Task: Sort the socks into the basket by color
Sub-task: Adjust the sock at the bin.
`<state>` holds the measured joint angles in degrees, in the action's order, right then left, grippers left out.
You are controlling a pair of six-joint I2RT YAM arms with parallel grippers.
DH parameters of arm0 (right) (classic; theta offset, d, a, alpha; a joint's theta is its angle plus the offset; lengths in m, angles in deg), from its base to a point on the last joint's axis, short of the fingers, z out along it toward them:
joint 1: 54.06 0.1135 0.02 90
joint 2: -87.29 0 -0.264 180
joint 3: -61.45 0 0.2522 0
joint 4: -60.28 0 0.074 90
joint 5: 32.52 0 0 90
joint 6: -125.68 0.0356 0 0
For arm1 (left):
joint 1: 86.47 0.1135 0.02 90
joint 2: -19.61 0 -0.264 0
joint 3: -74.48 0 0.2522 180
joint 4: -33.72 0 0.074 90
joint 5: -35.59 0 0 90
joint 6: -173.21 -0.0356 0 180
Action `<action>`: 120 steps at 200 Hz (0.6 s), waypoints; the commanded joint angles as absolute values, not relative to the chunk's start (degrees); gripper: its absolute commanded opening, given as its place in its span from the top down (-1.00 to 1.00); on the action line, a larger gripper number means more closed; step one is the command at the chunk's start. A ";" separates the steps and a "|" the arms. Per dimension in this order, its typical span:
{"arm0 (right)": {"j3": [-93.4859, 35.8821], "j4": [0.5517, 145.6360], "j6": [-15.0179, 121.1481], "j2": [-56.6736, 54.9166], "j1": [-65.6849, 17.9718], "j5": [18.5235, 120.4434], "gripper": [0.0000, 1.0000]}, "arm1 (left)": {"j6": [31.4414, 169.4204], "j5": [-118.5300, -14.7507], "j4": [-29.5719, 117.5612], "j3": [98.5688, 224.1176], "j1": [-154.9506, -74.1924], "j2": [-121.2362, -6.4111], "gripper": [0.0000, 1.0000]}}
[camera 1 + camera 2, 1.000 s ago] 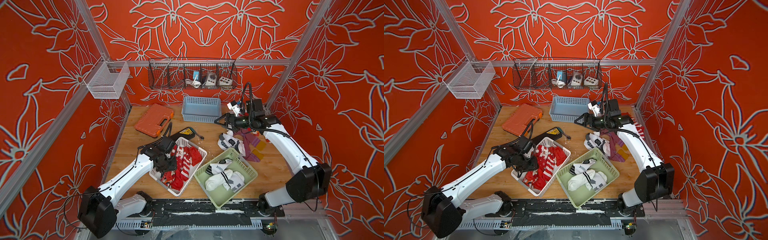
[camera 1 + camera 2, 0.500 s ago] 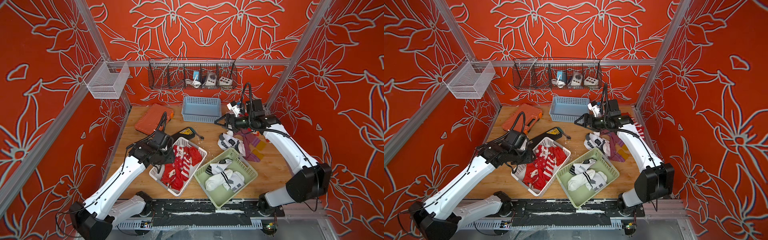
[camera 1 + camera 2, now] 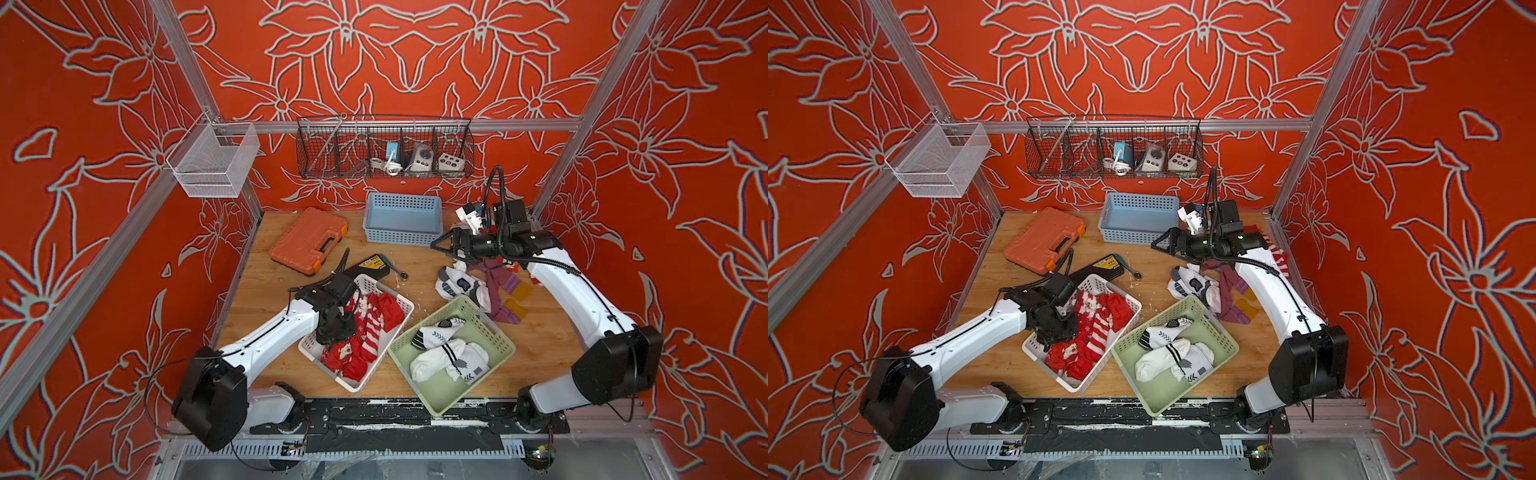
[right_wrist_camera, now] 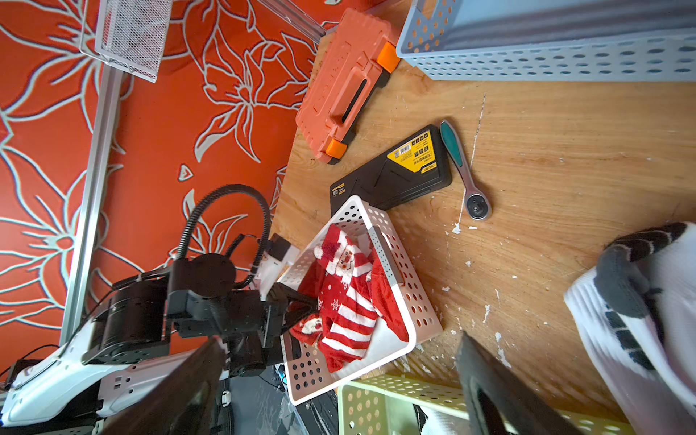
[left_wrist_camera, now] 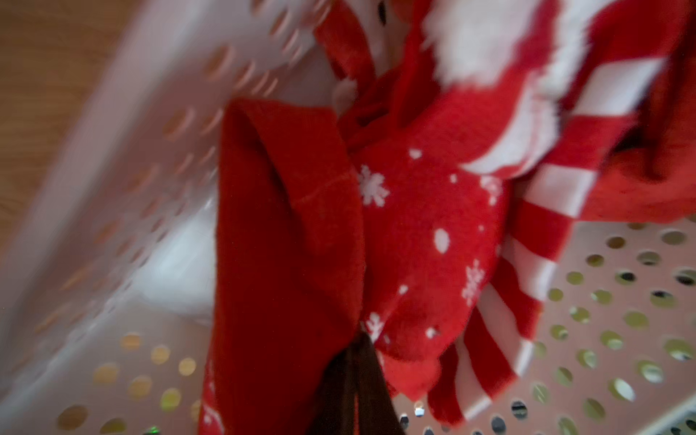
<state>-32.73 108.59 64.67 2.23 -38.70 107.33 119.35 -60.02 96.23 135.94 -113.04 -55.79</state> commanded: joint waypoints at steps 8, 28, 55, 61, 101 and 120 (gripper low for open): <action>-31.55 108.86 63.81 2.55 -39.45 106.66 -0.95 | 120.43 -61.63 90.82 135.99 -112.58 -60.30 0.85; -31.25 108.85 63.73 2.82 -39.91 106.61 -0.95 | 119.58 -62.11 88.66 136.51 -112.49 -63.52 0.80; -30.98 108.92 63.59 3.13 -40.43 106.59 -0.95 | 118.87 -63.45 87.35 137.08 -112.55 -67.38 0.61; -31.05 109.10 63.46 3.13 -40.52 106.43 -0.95 | 118.82 -63.55 87.44 137.18 -112.50 -67.49 0.54; -31.35 109.97 63.21 2.54 -42.48 104.92 -0.96 | 117.62 -62.28 90.01 138.27 -112.53 -64.46 -0.05; -32.60 111.44 62.58 1.42 -43.41 103.13 -0.96 | 116.98 -61.89 91.86 139.38 -112.53 -61.88 -0.13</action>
<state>-31.82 109.03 64.41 2.23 -42.14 105.86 117.80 -63.01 89.41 137.17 -112.78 -65.76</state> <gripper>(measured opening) 0.981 0.546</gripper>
